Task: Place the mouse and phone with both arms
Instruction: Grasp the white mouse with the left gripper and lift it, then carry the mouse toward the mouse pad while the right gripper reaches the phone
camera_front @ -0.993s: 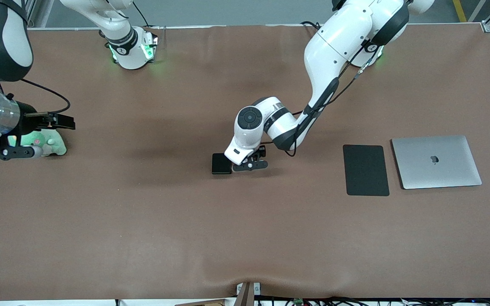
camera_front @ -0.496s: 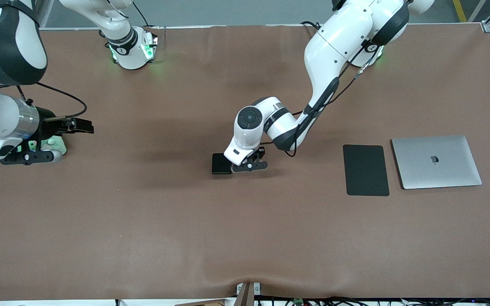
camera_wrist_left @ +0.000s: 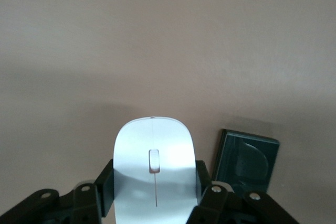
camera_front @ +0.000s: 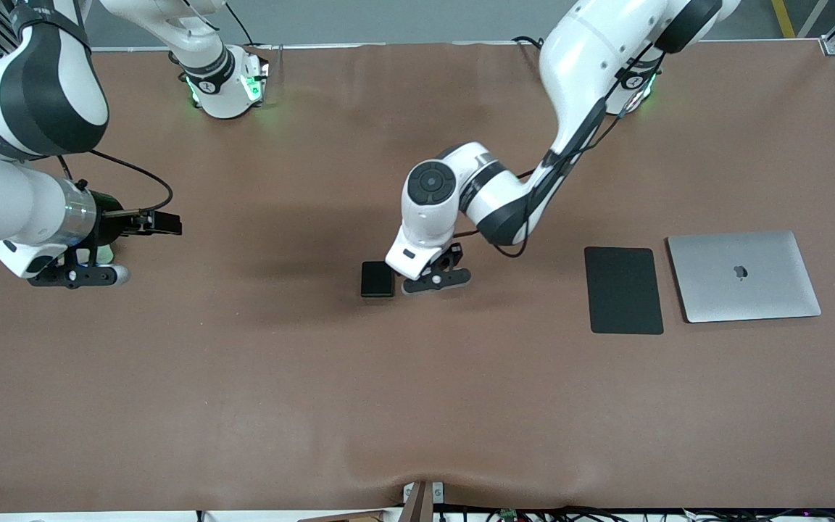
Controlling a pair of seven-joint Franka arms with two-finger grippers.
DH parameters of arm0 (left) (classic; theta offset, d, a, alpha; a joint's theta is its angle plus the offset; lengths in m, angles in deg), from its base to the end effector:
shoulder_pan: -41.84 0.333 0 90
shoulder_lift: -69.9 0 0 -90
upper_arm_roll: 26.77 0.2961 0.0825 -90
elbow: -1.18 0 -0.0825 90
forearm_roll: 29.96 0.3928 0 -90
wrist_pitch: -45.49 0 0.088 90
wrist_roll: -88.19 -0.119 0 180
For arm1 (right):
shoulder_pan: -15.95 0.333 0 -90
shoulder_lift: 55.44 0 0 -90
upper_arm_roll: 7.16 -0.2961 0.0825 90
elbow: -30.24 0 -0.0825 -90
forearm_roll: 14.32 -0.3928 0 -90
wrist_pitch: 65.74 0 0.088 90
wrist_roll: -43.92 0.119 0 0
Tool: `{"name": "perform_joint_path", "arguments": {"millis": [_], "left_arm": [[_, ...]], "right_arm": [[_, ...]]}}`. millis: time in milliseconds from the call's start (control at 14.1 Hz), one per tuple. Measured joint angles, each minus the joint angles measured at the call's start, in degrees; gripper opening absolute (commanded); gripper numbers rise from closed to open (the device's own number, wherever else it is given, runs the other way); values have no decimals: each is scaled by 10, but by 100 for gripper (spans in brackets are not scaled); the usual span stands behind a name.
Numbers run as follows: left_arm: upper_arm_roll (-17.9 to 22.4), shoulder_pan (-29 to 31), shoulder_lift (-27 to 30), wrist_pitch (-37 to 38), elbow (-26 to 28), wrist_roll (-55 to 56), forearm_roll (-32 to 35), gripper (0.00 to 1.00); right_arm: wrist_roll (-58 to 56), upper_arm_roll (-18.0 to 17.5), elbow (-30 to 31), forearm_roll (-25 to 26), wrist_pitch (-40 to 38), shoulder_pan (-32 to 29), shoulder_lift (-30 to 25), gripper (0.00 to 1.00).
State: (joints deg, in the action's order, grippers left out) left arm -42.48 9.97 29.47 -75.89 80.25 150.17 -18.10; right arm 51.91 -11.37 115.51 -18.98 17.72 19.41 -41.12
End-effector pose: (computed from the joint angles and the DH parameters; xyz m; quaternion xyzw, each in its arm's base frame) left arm 0.5277 -0.5056 0.2807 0.9937 0.1080 0.0194 0.0231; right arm 0.5994 0.0872 0.4776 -0.9889 0.0037 0.1453 0.0303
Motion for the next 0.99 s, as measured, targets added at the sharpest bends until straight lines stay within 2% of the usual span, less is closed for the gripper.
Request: {"name": "perform_joint_path", "arguments": {"millis": [284, 496, 993], "left_arm": [[-3, 60, 120, 148, -2, -63, -66, 47], [-4, 107, 191, 216, 0, -90, -80, 47], [-4, 199, 256, 290, 5, -167, -94, 47]], "right_arm": [[51, 0, 0, -6, 17, 29, 3, 100], [81, -1, 0, -16, 35, 49, 9, 100], [120, -1, 0, -26, 64, 70, 29, 100]]}}
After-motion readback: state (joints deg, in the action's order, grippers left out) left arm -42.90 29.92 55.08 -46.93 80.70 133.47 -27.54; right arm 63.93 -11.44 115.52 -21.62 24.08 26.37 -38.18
